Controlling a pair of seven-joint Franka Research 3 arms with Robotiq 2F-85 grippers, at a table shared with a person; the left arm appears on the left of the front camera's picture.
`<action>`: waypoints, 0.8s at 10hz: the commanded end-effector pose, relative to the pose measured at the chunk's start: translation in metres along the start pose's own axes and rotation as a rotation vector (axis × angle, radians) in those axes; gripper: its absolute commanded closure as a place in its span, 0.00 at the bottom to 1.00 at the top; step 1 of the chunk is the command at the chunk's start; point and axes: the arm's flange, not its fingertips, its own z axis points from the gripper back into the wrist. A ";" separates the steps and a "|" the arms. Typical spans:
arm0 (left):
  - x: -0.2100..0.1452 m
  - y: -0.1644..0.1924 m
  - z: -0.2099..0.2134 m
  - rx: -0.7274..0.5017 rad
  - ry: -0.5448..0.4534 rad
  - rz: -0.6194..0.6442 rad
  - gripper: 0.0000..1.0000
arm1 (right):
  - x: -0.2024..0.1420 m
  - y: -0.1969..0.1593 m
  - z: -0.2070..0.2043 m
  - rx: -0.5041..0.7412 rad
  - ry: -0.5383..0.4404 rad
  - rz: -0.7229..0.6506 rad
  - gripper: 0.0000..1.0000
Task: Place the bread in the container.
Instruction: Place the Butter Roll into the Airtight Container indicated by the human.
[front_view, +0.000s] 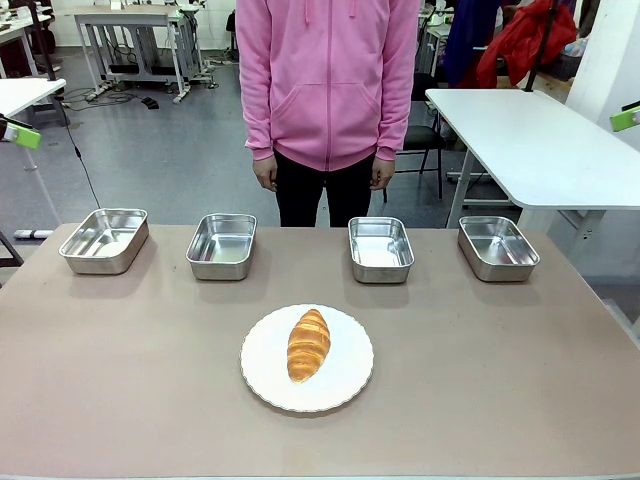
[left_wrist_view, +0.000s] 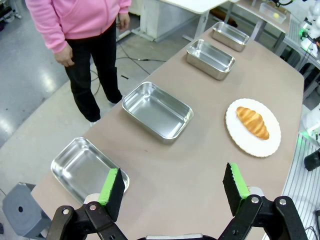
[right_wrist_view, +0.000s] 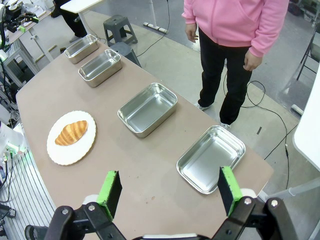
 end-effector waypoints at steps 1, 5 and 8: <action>-0.001 0.000 0.001 -0.006 -0.004 0.003 0.00 | 0.000 0.000 0.000 0.006 -0.008 0.007 0.00; -0.001 0.000 0.001 -0.006 -0.004 0.003 0.00 | 0.000 0.000 0.000 0.006 -0.008 0.007 0.00; -0.001 0.000 0.001 -0.006 -0.004 0.003 0.00 | 0.000 0.000 0.000 0.006 -0.008 0.007 0.00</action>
